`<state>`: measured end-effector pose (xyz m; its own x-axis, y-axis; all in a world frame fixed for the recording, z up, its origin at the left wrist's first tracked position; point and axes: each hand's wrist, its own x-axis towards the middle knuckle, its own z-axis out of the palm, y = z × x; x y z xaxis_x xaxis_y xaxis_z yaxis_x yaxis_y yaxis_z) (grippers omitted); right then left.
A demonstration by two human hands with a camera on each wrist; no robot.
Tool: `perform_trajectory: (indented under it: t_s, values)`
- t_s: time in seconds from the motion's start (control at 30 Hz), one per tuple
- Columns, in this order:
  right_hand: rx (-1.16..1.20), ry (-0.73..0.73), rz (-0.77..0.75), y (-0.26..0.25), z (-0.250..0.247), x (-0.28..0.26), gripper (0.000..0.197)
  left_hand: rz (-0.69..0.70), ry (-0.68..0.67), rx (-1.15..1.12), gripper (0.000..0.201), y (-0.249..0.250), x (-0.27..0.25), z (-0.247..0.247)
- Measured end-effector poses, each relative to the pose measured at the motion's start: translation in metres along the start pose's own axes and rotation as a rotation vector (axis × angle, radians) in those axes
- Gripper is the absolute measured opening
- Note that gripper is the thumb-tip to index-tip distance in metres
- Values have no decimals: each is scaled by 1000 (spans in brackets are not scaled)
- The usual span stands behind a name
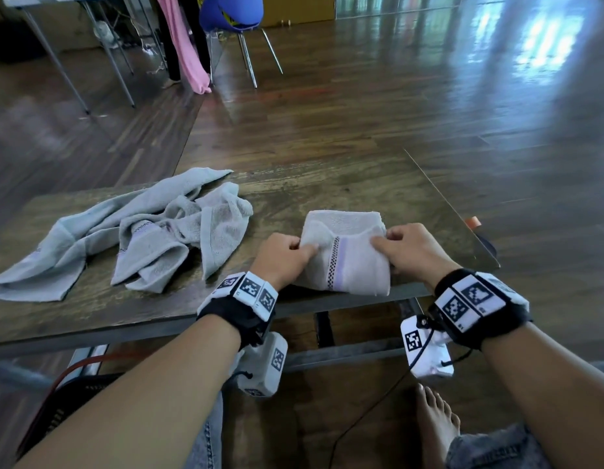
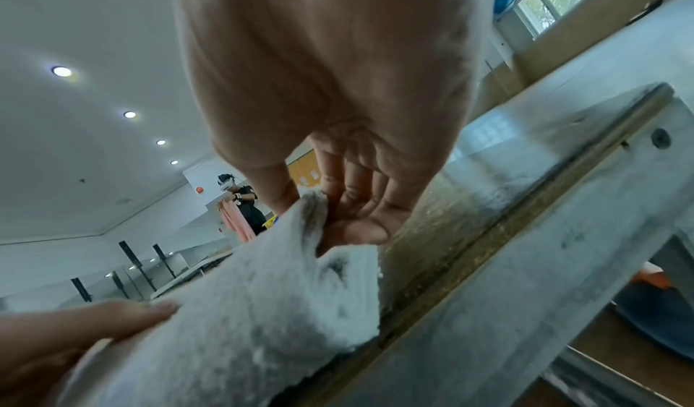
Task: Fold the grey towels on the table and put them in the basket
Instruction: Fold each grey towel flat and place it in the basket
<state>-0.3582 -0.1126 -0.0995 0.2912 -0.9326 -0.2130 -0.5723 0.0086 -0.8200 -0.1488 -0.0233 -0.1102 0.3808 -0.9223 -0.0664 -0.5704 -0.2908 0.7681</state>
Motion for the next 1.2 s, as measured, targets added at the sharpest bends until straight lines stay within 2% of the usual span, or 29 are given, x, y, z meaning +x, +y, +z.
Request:
perform_trajectory:
  t_s: [0.1,0.17,0.27,0.43,0.57,0.63,0.7,0.77,0.83,0.93,1.0,1.1,1.13,1.2]
  values:
    - [-5,84,-44,-6,-2,11,42,73,160,11,44,8,13,11]
    - [16,122,-48,-9,-4,22,41,86,214,59,45,9,23,18]
    - [-28,149,-48,-9,-2,37,37,25,248,106,48,3,39,29]
    - [-101,182,16,-2,5,55,46,-45,300,205,51,-1,50,41]
    - [-150,207,48,-2,5,63,46,-73,281,280,51,1,54,43]
    - [-172,230,47,-3,7,63,40,-85,275,290,50,2,55,44]
    - [-238,234,16,-2,8,61,30,-111,264,273,49,3,54,45]
    - [-326,178,-59,-1,5,60,36,-145,242,266,45,5,53,44]
    - [-399,134,-106,-3,0,58,37,-215,156,194,35,9,57,38]
    - [-451,126,-86,-9,-3,50,21,-340,37,46,33,17,65,25]
    - [-505,105,-52,-12,-6,42,20,-290,127,18,27,18,64,17]
    - [-631,-30,-34,-12,-13,34,40,5,427,255,18,13,45,13]
    - [-649,-67,-33,-11,-14,31,46,110,468,333,14,10,38,14]
    - [-650,-30,-57,-9,-15,27,49,185,379,406,13,6,25,23]
